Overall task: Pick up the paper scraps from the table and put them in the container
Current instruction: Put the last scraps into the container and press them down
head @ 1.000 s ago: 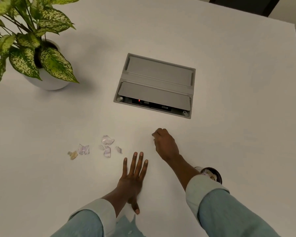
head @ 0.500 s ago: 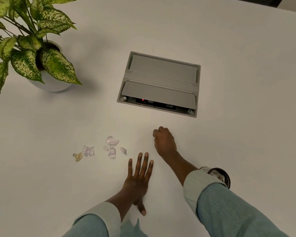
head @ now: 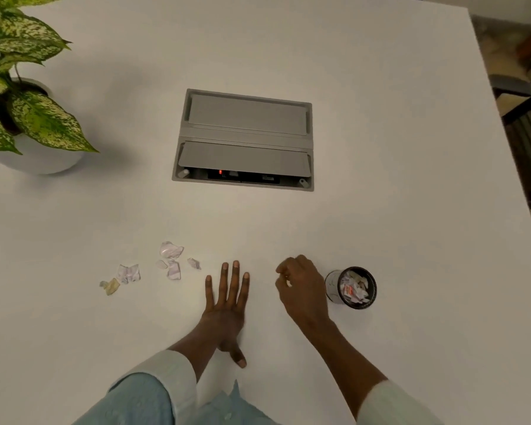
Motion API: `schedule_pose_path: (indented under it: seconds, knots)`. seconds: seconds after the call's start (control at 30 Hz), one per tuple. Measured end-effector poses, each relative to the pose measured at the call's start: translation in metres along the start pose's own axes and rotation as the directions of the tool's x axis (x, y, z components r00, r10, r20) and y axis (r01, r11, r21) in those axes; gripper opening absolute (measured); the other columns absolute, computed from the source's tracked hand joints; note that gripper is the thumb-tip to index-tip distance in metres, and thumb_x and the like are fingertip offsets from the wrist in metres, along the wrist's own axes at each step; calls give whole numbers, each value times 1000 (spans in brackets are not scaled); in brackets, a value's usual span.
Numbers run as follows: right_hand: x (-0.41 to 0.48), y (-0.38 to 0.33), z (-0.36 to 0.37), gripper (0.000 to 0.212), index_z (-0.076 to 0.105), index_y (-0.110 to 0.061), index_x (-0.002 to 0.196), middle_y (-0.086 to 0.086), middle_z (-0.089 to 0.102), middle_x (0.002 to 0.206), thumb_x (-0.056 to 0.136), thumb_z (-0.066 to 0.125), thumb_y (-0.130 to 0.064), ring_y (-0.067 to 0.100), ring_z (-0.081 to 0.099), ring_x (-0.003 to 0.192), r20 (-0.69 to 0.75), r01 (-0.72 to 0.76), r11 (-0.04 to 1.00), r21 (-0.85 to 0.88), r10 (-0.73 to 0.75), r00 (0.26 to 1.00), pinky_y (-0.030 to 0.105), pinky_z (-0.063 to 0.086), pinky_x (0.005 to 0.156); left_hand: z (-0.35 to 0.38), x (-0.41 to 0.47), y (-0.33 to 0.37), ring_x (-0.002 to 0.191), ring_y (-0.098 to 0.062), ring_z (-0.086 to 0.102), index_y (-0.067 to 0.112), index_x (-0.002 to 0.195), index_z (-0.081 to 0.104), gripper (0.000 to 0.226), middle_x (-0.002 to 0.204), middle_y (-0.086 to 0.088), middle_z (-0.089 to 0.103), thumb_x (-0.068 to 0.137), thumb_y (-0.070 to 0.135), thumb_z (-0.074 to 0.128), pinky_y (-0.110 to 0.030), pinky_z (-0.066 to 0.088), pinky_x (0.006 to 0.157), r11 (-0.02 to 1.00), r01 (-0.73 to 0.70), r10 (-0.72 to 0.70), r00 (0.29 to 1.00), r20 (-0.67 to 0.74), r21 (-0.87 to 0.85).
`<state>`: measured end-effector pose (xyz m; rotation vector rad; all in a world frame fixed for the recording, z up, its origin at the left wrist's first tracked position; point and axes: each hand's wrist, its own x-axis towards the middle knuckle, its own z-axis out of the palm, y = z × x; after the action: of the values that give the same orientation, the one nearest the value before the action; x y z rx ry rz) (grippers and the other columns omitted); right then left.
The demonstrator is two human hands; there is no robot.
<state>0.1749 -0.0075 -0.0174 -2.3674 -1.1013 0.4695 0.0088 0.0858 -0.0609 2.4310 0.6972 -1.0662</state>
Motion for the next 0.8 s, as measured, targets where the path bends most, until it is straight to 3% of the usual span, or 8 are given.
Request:
schedule_pose_path:
  seconds: [0.13,0.27,0.47,0.63,0.8]
  knots:
    - [-36,24,-49,25,67,-23,86,-11,60,89,77,72,1,9,60,76,-203,-100,990,96,118,972,27,52,67,-3,-2,1,131,-53,-54,6,143,-46,193,145,-27,-57,21,96,74,-81,-19,106,1000,5,-5,1000,12,1]
    - [-46,49,-81,22,70,-23,83,-7,64,86,77,75,-2,10,63,70,-367,-254,958,135,287,885,29,51,68,-2,-4,2,129,-52,-55,6,142,-48,193,142,-27,-59,22,95,75,-81,-19,106,1000,2,-3,1000,-2,-4]
    - [-43,74,-84,17,72,-17,81,1,64,80,77,72,-1,24,63,68,-380,-297,953,64,299,876,37,53,64,6,-15,-2,136,-49,-51,7,146,-43,186,148,-25,-55,31,94,75,-76,-16,113,999,-38,43,990,-131,36]
    - [-42,81,-78,24,71,-17,79,4,64,81,76,71,7,28,63,68,-364,-279,960,18,266,892,34,49,62,19,-31,-21,148,-41,-38,9,158,-25,152,159,-19,-43,67,76,77,-63,-8,124,990,-85,109,969,-221,113]
    - [-51,57,-71,24,72,-16,82,3,63,87,78,69,7,23,59,75,-378,-223,974,48,224,898,30,42,71,43,-54,-35,154,-26,-27,10,164,-3,103,166,-9,-31,95,44,66,-53,10,128,993,-121,115,960,-253,-6]
